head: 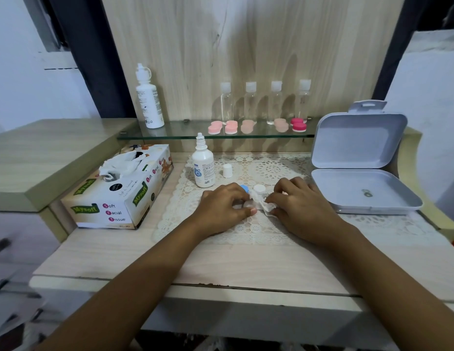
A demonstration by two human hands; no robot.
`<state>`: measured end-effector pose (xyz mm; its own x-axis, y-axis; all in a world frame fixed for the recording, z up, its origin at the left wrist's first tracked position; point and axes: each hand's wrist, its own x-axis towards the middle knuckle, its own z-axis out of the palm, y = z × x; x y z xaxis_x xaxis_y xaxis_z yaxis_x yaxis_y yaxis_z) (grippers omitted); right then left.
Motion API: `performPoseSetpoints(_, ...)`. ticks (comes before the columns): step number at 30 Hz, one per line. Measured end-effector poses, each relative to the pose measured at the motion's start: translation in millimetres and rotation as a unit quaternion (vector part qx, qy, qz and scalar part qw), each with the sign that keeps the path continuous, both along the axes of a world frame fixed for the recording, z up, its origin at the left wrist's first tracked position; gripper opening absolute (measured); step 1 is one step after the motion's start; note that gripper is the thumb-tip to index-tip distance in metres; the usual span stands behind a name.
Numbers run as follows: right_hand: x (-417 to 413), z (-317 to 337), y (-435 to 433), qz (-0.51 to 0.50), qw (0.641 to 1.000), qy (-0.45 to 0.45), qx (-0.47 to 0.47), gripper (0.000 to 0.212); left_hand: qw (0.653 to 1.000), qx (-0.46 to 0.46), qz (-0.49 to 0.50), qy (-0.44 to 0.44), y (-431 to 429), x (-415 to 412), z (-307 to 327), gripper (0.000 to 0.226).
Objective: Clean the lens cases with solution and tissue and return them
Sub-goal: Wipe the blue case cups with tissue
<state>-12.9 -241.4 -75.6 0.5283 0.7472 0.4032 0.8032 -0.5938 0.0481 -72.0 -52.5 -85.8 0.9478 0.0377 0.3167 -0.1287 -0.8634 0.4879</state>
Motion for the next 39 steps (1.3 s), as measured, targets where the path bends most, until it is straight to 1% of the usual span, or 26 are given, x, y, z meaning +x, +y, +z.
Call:
performPoseSetpoints(2, 0.3, -0.2, 0.5, 0.002, 1.000, 0.018, -0.004, 0.026, 1.000, -0.001, 0.000, -0.001, -0.3, -0.3, 0.1, 0.026)
performPoseSetpoints(5, 3.6, 0.2, -0.8, 0.004, 0.997, 0.071, 0.022, 0.028, 1.000, -0.001, -0.003, -0.001, 0.4, 0.6, -0.4, 0.026)
performPoseSetpoints(8, 3.7, -2.1, -3.9, 0.015, 0.995, 0.089, 0.041, 0.031, 1.000, 0.013, -0.004, 0.003, 1.6, 1.3, -0.2, 0.029)
performPoseSetpoints(10, 2.8, -2.5, -5.5, 0.011, 0.997, 0.071, 0.038, 0.029, 1.000, 0.019, -0.005, 0.005, 2.1, 1.6, 0.0, 0.030)
performPoseSetpoints(14, -1.2, -2.3, -5.3, -0.014, 1.000, -0.008, 0.021, 0.023, 1.000, 0.016, -0.016, 0.000, 2.4, 1.4, -0.1, 0.028)
performPoseSetpoints(16, -1.7, -3.6, -3.7, -0.011, 0.999, -0.037, 0.016, 0.027, 1.000, 0.012, -0.016, -0.001, 2.4, 1.4, -0.6, 0.027)
performPoseSetpoints(19, -2.0, -3.4, -0.4, -0.004, 0.998, -0.059, -0.002, 0.039, 1.000, 0.008, -0.017, -0.005, 2.2, 1.4, -1.2, 0.027)
performPoseSetpoints(21, -2.2, -2.9, 1.2, -0.006, 0.998, -0.063, -0.014, 0.038, 1.000, 0.009, -0.016, -0.006, 2.1, 1.4, -1.6, 0.029)
performPoseSetpoints(24, 1.6, -6.5, 1.7, 0.003, 1.000, -0.016, 0.010, 0.023, 1.000, 0.013, -0.014, -0.006, 2.4, 1.1, -2.1, 0.031)
performPoseSetpoints(27, 4.9, -8.6, 1.0, 0.018, 0.997, 0.045, 0.054, 0.026, 1.000, 0.019, -0.016, -0.006, 2.6, 1.3, -1.8, 0.031)
performPoseSetpoints(30, 4.9, -6.4, -2.3, 0.027, 0.994, 0.074, 0.074, 0.027, 1.000, 0.017, -0.015, -0.003, 3.2, 1.4, -2.0, 0.030)
performPoseSetpoints(33, 2.3, -5.0, -5.8, 0.008, 0.997, 0.054, 0.052, 0.026, 1.000, 0.014, -0.015, -0.003, 3.6, 1.1, -2.1, 0.029)
performPoseSetpoints(35, 0.0, -5.0, -6.0, -0.005, 0.999, 0.017, 0.038, 0.026, 1.000, 0.017, -0.011, -0.001, 3.2, 0.8, -1.2, 0.031)
performPoseSetpoints(39, -4.2, -5.2, -1.0, -0.013, 0.999, -0.042, -0.008, 0.037, 1.000, 0.016, -0.010, -0.004, 1.9, 0.4, -0.6, 0.032)
